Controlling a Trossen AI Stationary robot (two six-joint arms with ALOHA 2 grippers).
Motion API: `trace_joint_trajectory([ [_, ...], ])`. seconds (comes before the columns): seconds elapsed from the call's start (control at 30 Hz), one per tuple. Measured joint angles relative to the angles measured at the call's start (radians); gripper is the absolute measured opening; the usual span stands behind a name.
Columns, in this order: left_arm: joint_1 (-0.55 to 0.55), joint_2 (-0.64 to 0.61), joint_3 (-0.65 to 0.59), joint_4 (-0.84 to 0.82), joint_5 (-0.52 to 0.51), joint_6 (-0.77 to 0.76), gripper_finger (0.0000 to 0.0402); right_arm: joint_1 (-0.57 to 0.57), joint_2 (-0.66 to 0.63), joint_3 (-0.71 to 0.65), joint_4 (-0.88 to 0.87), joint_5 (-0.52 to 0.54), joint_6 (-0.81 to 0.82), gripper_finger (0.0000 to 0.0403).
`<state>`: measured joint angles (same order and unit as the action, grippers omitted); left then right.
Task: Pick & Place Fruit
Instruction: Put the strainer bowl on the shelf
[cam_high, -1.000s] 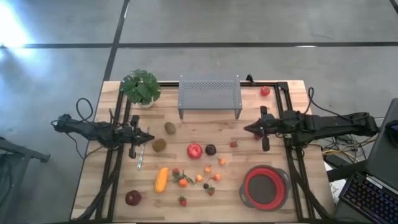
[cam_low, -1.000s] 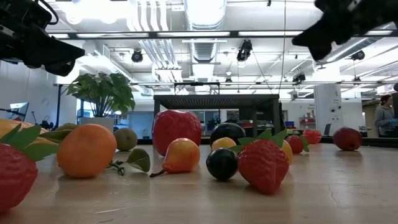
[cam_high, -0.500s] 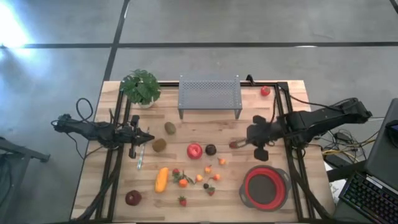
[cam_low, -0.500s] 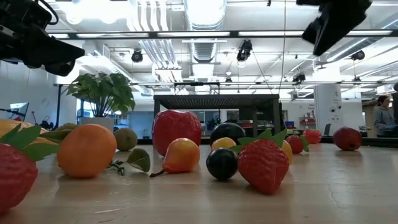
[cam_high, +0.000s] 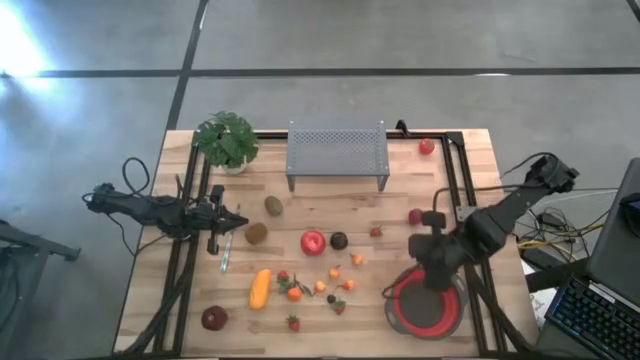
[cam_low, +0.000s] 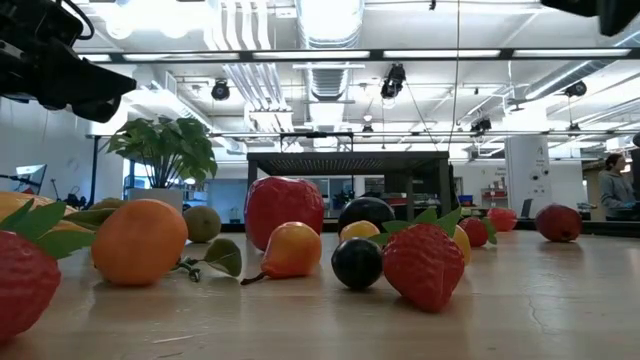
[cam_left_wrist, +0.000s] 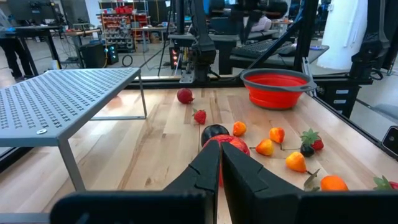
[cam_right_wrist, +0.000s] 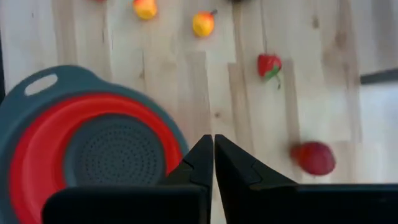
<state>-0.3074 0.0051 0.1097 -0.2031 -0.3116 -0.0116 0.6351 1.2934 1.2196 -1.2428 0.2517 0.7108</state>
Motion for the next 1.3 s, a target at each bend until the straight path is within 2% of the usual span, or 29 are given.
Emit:
trace_joint_trajectory([
  [0.13,0.000,0.000,0.000,0.000,0.000,0.000,0.0021,0.038,0.021,-0.033,-0.010,-0.016,0.102,0.0055],
  [0.4,0.000,0.000,0.000,0.000,0.000,0.000,0.0021,0.049,0.018,-0.142,-0.012,-0.080,0.190,0.0163],
  [0.57,0.000,0.000,0.000,0.000,0.000,0.000,0.0021,0.059,-0.010,-0.209,-0.010,-0.135,0.240,0.0207],
  [1.03,0.000,0.000,0.000,0.000,0.000,0.000,0.0021,0.070,-0.023,-0.310,0.036,-0.176,0.347,0.0259],
  [1.3,0.000,0.000,0.000,0.000,0.000,0.000,0.0021,0.070,-0.023,-0.312,0.080,-0.184,0.329,0.0260],
])
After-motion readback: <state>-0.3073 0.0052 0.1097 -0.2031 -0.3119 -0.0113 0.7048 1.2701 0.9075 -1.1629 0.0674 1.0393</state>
